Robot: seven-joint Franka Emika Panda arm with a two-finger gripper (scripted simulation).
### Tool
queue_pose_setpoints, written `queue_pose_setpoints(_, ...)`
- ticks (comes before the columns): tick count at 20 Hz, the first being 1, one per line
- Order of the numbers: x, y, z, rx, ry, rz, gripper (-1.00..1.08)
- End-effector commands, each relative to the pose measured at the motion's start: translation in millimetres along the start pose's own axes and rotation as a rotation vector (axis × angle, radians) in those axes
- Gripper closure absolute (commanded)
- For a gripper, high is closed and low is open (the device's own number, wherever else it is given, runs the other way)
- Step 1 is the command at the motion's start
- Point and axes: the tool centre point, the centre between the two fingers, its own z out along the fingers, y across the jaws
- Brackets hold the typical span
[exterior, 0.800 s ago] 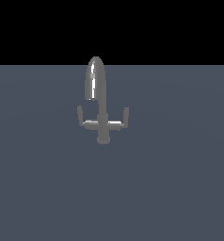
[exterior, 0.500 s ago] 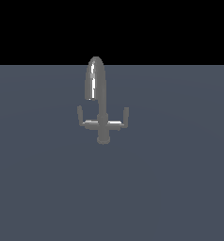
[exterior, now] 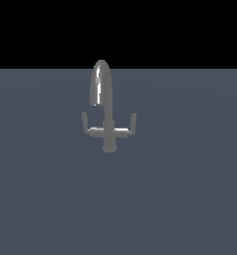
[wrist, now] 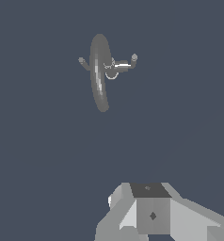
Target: Turn on the faucet by rotating a designated handle.
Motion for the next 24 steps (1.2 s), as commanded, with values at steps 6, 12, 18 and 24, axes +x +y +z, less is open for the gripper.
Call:
queue_pose_setpoints(6, 40.2, 17.8, 18.4, 0.144, -0.056, 0.065, 1.08)
queue_pose_setpoints(12, 74.8, 33.1, 39.0, 0.276, -0.107, 0.123, 1.08)
queue_pose_setpoints(18, 106.3, 46.6, 62.4, 0.404, -0.156, 0.176, 1.08)
queue_pose_setpoints(24, 134.8, 57.8, 87.9, 0.528, -0.203, 0.227, 1.08)
